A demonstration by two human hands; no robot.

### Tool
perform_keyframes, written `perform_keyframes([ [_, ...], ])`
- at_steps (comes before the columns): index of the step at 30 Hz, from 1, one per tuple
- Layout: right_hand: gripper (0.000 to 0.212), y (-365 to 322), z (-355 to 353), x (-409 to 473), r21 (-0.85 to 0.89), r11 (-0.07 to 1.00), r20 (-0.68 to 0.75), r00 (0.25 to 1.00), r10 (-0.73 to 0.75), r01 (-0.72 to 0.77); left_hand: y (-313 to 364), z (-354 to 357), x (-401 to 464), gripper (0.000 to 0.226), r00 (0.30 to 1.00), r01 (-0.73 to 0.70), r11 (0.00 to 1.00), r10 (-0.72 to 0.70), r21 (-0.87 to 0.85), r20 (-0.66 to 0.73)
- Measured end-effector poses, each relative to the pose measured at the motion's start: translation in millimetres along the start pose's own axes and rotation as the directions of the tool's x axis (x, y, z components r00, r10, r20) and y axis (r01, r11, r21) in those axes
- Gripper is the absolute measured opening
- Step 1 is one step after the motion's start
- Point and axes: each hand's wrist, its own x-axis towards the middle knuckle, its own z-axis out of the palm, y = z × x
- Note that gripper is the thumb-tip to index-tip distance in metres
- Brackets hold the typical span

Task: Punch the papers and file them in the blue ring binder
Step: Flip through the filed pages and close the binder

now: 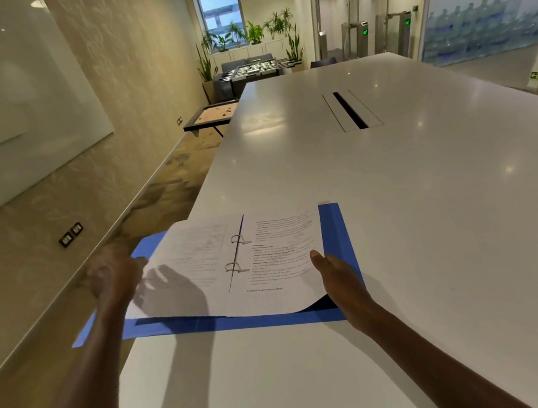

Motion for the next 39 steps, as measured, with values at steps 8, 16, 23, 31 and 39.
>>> perform_keyframes([
  [8, 0.035, 4, 0, -1, 0.179, 0.984, 0.034, 0.999, -0.030, 0.023, 114, 14, -120, 0.020, 0.943, -0.245, 0.893, 0.310, -0.378, 0.122],
  [16, 0.044, 4, 8, -2, -0.046, 0.987, 0.107, 0.983, -0.149, 0.154, 175, 36, -190, 0.033, 0.765, 0.087, 0.730, 0.387, -0.678, 0.515],
  [23, 0.043, 10, 11, -1, -0.180, 0.971, 0.120, 0.984, -0.135, 0.155, 171, 39, -182, 0.022, 0.780, 0.137, 0.729, 0.338, -0.670, 0.527],
  [31, 0.049, 18, 14, 2, -0.134, 0.981, 0.122, 0.985, -0.121, 0.137, 159, 54, -174, 0.031, 0.832, 0.165, 0.744, 0.247, -0.647, 0.497],
  [39, 0.042, 9, 9, -1, 0.066, 0.994, 0.081, 0.992, -0.093, 0.088, 158, 51, -181, 0.026, 0.852, 0.121, 0.698, 0.292, -0.705, 0.435],
])
